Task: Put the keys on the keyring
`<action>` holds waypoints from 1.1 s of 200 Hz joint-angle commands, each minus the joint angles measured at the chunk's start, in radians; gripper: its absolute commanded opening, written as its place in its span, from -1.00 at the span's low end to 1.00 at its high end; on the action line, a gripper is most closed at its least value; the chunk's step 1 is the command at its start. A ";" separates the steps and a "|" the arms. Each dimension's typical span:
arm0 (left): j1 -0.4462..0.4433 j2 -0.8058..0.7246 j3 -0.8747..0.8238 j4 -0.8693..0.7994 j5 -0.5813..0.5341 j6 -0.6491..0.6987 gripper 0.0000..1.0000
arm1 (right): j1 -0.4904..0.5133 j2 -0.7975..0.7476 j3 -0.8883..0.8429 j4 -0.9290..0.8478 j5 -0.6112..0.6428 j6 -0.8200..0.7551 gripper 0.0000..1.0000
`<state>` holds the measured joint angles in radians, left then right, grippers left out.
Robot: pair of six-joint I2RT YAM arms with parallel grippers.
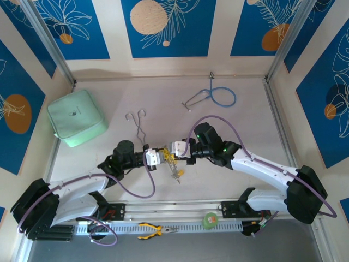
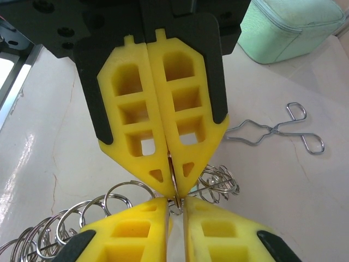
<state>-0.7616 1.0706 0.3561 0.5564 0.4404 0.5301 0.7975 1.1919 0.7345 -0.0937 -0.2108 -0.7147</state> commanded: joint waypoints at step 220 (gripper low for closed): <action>-0.008 0.006 -0.032 0.045 -0.001 -0.007 -1.00 | -0.027 -0.003 -0.001 0.019 -0.064 0.041 -1.00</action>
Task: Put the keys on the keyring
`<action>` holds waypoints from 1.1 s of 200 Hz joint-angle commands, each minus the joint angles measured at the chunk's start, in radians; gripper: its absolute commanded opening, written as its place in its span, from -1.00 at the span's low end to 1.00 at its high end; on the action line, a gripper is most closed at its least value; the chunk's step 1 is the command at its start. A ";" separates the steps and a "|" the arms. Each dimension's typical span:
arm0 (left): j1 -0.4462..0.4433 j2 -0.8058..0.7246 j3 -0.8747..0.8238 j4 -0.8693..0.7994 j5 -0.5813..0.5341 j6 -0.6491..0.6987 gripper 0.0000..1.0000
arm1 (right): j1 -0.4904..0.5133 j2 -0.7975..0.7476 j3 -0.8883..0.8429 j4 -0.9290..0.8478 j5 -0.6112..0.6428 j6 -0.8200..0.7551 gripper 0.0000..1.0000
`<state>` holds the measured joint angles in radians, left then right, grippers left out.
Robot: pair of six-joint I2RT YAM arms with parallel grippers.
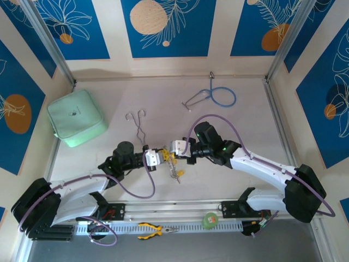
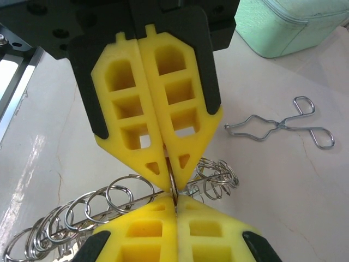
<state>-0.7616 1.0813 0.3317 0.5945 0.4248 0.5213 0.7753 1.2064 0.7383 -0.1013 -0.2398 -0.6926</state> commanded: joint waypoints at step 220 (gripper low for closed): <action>-0.008 0.022 0.023 0.031 0.055 0.014 -1.00 | 0.000 0.019 0.017 -0.067 0.002 -0.044 -0.58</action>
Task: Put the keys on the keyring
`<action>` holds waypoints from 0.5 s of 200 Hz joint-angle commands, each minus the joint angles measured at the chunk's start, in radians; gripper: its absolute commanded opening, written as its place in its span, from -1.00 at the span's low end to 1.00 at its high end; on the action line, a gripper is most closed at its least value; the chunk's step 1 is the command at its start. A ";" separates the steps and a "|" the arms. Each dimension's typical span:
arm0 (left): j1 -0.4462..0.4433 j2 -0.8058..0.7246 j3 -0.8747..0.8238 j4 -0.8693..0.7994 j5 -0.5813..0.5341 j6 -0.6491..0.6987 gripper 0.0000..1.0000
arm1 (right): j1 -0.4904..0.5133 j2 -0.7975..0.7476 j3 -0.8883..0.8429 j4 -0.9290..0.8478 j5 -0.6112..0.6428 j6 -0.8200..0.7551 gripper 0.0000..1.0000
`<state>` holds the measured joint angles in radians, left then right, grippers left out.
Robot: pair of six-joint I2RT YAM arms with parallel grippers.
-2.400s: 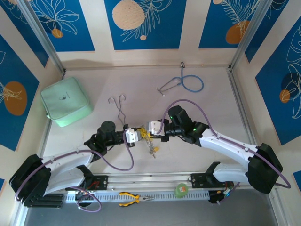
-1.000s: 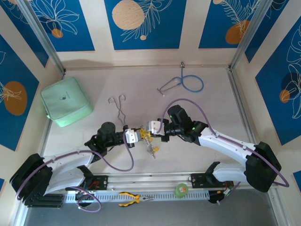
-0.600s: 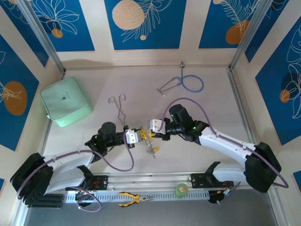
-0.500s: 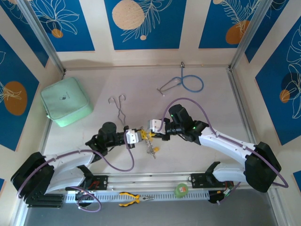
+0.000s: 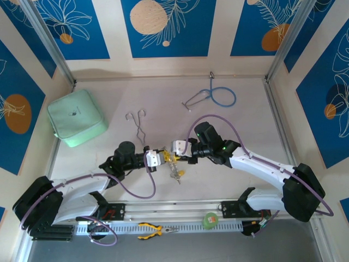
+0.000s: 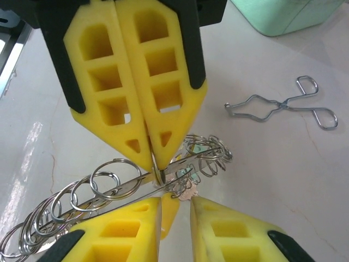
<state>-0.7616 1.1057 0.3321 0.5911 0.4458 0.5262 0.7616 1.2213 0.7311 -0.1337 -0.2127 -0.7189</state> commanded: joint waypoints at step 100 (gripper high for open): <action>-0.007 0.000 0.025 0.042 0.061 -0.001 -1.00 | 0.041 0.038 0.045 0.027 -0.057 0.000 -0.77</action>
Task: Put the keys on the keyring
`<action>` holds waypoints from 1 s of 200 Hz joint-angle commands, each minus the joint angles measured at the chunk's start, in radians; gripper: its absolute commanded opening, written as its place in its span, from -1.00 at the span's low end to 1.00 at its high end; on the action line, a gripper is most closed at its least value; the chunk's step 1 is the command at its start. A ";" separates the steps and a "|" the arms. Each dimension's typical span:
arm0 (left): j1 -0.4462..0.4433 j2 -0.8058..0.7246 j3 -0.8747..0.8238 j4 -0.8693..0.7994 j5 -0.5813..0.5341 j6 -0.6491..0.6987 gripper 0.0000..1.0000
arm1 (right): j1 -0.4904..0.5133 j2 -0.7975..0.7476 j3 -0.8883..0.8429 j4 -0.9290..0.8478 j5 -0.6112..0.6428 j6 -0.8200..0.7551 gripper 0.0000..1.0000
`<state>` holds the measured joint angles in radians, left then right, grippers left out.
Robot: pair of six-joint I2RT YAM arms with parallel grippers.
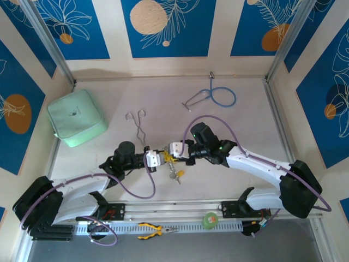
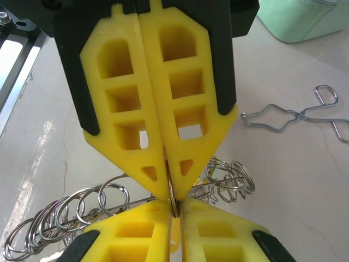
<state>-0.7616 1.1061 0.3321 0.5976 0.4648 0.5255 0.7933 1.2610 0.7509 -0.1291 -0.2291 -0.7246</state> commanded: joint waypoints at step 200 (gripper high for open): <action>-0.008 -0.036 -0.034 0.021 -0.045 -0.031 -0.48 | -0.035 -0.037 -0.029 0.063 -0.115 0.068 -1.00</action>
<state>-0.7616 1.0489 0.3054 0.5873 0.4171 0.5056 0.7605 1.2510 0.7372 -0.1032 -0.2966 -0.6724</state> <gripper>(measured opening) 0.259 0.050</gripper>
